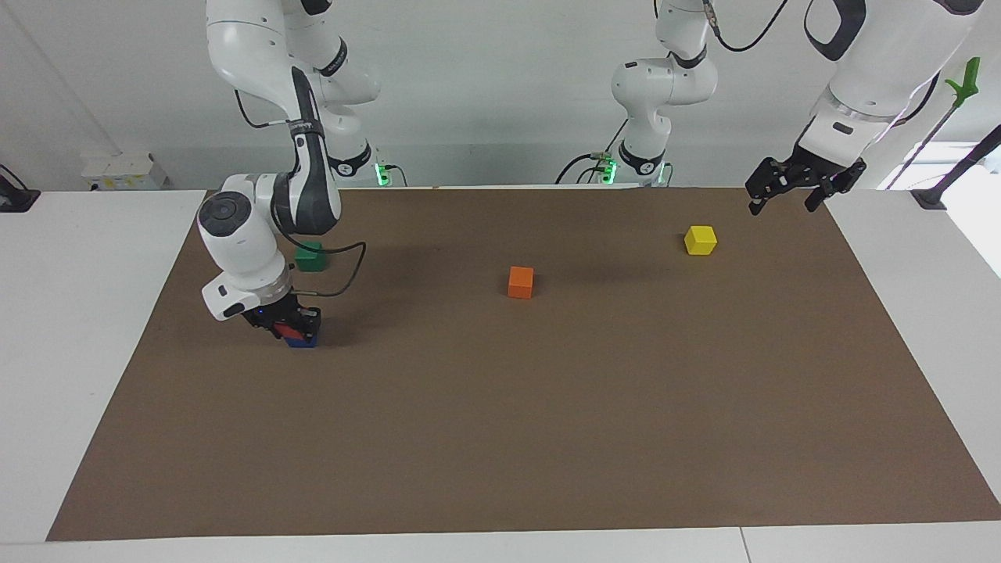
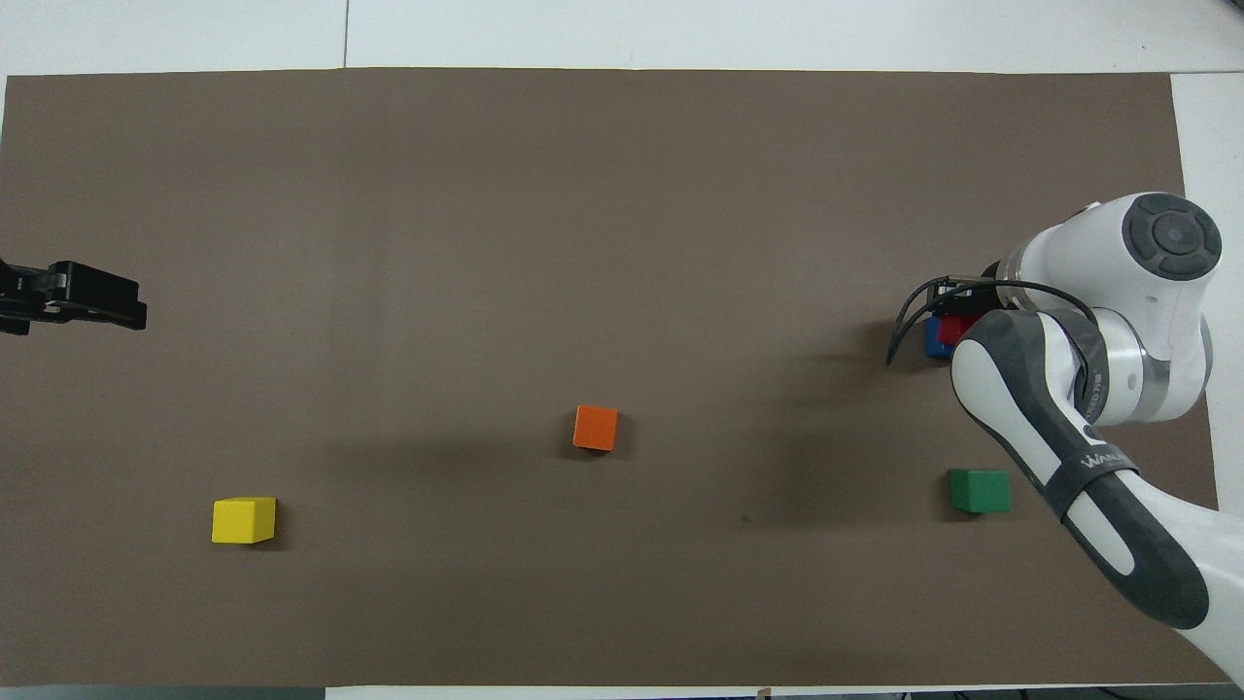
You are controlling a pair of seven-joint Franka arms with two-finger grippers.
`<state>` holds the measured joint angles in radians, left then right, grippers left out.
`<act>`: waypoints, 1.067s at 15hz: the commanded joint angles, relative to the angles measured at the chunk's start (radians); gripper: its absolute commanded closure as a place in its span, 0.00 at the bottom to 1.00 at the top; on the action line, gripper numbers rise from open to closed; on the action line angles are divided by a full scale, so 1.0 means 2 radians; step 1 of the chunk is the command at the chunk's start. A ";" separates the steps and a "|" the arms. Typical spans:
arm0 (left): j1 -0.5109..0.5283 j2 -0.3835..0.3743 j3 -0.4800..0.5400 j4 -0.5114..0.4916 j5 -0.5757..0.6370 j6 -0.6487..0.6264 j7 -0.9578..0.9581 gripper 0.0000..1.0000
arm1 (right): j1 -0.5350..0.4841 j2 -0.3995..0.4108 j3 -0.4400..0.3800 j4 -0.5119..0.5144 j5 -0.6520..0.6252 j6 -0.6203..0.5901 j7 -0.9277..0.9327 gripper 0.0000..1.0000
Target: Transfer red block to right arm and stack on blue block
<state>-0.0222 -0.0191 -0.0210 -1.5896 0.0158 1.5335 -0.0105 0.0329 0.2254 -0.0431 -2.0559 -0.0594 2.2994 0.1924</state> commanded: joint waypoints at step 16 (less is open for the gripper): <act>-0.004 -0.013 0.004 -0.014 0.011 -0.003 0.004 0.00 | -0.010 -0.058 0.004 0.165 0.002 -0.187 -0.118 0.00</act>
<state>-0.0222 -0.0192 -0.0210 -1.5899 0.0158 1.5335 -0.0105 0.0264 0.1284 -0.0454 -1.7740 -0.0610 1.9892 -0.0036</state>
